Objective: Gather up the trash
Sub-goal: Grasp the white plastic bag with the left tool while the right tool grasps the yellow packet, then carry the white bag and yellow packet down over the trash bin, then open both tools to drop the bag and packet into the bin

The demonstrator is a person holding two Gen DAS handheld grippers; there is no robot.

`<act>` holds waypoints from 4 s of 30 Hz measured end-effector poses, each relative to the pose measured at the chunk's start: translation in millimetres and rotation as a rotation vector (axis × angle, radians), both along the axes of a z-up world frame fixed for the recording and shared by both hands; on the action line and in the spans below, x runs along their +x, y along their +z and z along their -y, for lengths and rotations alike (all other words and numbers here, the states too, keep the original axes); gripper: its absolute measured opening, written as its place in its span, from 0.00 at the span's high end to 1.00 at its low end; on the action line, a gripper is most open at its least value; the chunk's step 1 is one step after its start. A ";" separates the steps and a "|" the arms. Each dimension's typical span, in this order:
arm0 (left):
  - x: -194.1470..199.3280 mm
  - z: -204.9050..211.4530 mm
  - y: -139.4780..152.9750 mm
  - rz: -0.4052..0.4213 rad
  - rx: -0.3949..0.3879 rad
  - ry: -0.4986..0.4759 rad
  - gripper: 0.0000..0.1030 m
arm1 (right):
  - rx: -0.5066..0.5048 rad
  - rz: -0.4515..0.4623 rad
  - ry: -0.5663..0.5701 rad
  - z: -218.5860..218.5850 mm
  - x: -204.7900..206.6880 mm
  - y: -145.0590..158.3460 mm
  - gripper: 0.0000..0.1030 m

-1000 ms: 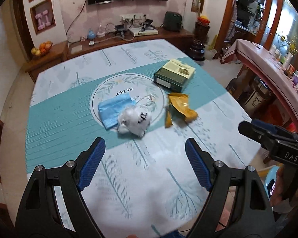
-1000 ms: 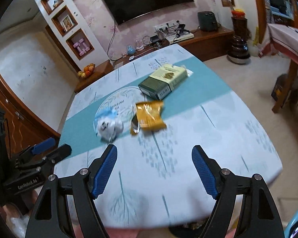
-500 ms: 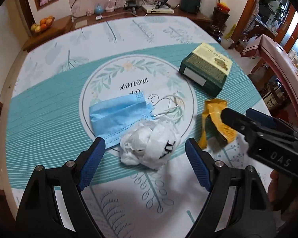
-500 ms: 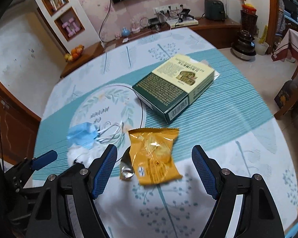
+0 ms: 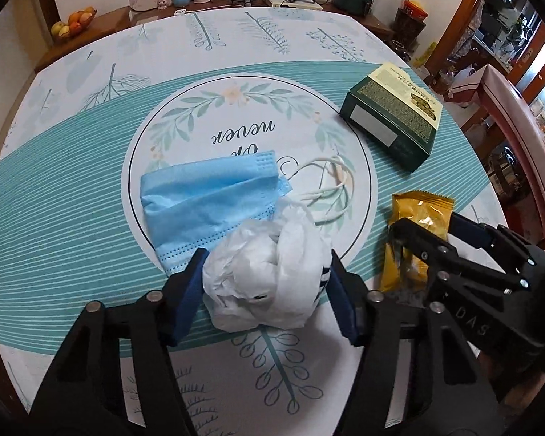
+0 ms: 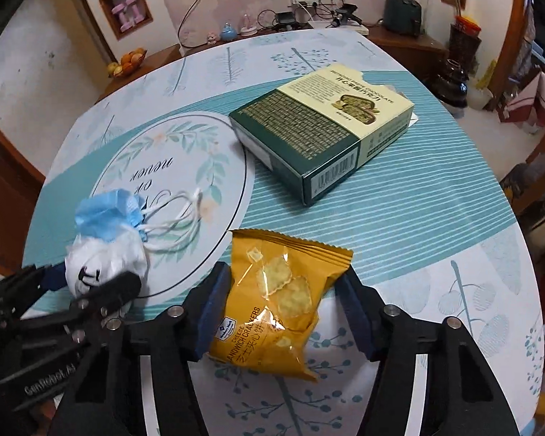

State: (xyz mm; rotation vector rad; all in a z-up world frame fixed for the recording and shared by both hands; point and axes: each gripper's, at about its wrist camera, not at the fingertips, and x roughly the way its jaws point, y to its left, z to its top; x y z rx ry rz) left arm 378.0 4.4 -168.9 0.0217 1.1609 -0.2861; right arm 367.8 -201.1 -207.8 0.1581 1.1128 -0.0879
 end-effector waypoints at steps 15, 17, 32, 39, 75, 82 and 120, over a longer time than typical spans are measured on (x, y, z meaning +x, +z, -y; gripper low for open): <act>-53.2 -0.2 53.0 0.057 -0.036 -0.035 0.55 | 0.045 0.087 0.000 -0.8 -57.0 47.7 0.72; -66.4 -0.7 67.3 0.071 -0.048 -0.049 0.55 | 0.060 0.106 -0.004 -0.3 -72.0 62.0 0.72; -227.6 9.8 144.1 0.158 -0.148 -0.227 0.55 | 0.171 0.233 -0.011 -7.4 -257.5 149.3 0.72; -311.3 22.5 125.9 0.210 -0.112 -0.315 0.54 | 0.194 0.231 -0.040 -14.5 -348.9 139.6 0.72; -372.4 99.0 -159.2 0.033 0.107 -0.525 0.54 | 0.365 -0.098 -0.414 50.9 -432.1 -193.5 0.72; -354.3 115.9 -192.5 -0.004 0.123 -0.511 0.54 | 0.356 -0.138 -0.408 51.0 -421.6 -233.9 0.71; -347.0 131.2 -227.1 -0.018 0.202 -0.550 0.41 | 0.405 -0.184 -0.479 72.8 -411.3 -294.0 0.48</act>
